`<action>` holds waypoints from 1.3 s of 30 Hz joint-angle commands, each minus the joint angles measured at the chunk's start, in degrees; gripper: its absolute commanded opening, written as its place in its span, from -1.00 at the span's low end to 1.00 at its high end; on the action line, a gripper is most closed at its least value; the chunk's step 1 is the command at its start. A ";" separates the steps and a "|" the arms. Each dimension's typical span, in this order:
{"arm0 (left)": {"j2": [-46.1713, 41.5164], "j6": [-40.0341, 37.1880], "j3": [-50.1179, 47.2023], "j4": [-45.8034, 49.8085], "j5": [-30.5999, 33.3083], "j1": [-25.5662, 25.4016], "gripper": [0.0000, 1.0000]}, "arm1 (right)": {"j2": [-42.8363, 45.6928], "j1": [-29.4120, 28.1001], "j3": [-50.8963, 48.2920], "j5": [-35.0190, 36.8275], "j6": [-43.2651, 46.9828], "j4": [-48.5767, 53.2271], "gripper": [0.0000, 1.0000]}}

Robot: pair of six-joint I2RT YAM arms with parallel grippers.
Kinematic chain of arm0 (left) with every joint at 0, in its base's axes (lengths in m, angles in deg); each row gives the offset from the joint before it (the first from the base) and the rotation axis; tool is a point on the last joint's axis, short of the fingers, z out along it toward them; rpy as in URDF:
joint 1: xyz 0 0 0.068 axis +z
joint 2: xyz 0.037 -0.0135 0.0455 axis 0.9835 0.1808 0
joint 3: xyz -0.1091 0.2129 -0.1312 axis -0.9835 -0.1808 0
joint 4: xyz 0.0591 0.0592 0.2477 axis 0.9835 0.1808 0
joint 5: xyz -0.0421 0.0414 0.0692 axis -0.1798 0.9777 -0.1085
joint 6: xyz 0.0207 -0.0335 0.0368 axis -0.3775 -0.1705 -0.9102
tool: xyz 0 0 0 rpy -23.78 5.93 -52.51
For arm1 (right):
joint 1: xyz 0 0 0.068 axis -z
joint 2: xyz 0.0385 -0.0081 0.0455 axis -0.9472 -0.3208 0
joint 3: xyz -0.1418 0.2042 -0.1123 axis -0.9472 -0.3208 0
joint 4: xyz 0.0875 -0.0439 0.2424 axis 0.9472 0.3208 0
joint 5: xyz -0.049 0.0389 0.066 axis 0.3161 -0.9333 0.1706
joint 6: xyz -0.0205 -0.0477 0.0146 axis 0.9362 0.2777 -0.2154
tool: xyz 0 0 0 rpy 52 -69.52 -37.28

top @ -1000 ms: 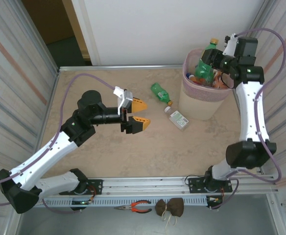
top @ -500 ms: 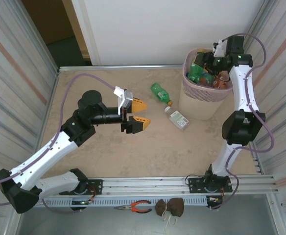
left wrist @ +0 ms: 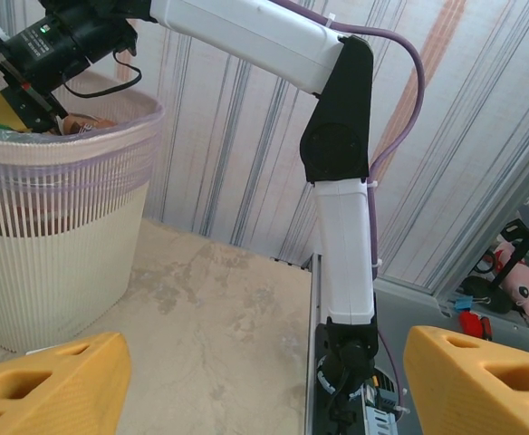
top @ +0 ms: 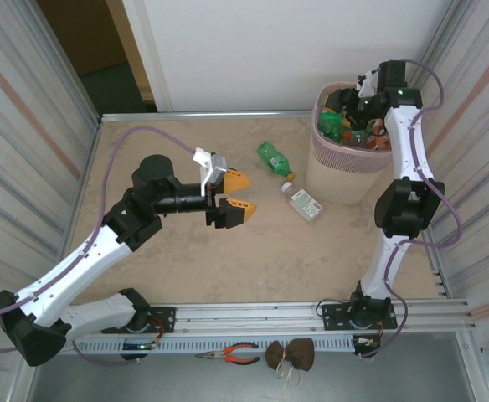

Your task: Put the plastic bottles in the bin

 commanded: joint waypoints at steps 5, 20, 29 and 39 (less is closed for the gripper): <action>-2.73 -0.65 -0.50 -0.08 0.75 0.38 0.60 | 5.57 -0.60 1.76 9.95 0.87 4.19 0.55; -4.41 0.28 -1.65 0.23 3.53 0.38 0.59 | 15.35 -5.02 1.67 13.26 2.82 6.54 0.42; -6.21 0.64 -3.21 1.86 7.67 0.47 0.60 | 17.56 -15.98 0.30 21.32 6.05 7.88 0.39; -6.97 1.13 -4.10 1.75 8.47 0.73 0.60 | 19.15 -31.74 -6.76 39.17 21.28 9.08 0.34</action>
